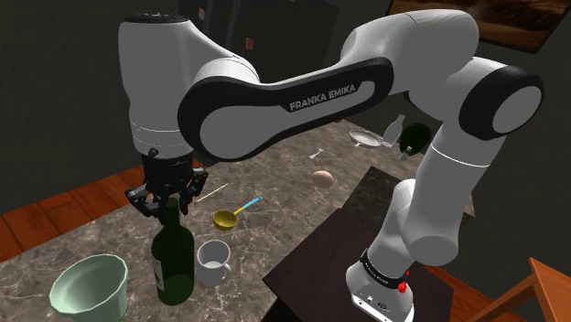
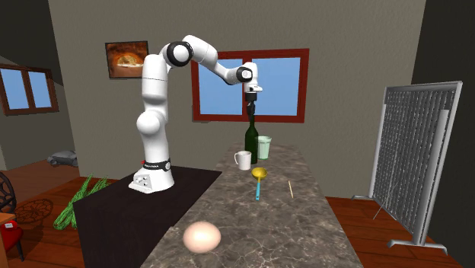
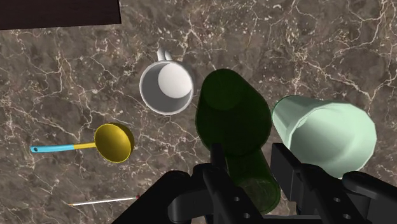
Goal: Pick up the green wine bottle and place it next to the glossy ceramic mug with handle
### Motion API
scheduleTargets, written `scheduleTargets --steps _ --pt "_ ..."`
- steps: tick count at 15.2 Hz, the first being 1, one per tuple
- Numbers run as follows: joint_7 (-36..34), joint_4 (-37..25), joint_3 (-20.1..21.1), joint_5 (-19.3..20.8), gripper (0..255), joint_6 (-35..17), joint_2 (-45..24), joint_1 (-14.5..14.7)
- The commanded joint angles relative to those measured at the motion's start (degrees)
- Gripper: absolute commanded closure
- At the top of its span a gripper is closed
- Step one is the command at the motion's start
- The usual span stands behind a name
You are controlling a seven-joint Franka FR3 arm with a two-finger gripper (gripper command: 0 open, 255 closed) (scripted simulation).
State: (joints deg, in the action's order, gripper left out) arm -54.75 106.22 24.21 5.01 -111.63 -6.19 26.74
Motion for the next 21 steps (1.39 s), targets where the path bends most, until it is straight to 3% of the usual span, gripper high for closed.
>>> scheduleTargets --steps 1,3,4,9,13,21 --pt "0.0 -0.01 0.0 0.0 255 -0.02 0.01 0.0" --pt "0.0 -0.01 0.0 0.0 255 -0.02 0.01 0.0" --pt "-0.01 0.0 0.0 0.0 0 -0.02 0.01 0.0" --pt "0.0 0.0 0.0 0.0 0 -0.03 0.01 0.0" --pt "0.44 -6.09 0.18 -0.62 0 7.01 1.06 0.09" --pt "0.43 -6.09 0.18 -0.62 0 7.0 1.06 0.09"
